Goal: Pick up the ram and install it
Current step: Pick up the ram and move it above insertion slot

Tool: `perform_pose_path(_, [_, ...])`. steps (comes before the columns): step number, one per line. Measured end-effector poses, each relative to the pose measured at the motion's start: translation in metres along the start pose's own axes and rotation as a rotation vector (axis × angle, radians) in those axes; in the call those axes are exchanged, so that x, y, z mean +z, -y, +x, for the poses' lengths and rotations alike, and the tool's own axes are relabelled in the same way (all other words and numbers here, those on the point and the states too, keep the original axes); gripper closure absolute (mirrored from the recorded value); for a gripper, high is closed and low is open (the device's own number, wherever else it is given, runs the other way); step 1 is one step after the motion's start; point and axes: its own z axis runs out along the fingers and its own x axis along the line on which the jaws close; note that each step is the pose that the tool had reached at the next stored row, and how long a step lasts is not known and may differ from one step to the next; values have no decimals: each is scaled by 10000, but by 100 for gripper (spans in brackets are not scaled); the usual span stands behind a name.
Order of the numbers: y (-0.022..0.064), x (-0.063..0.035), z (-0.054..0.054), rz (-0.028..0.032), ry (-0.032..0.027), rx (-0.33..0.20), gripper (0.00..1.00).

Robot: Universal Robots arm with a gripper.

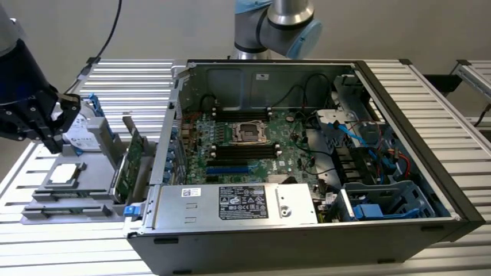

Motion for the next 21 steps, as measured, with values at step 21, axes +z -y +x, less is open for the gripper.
perform_pose_path(21, [9, 136, -6, 180, -240, -3815, 89])
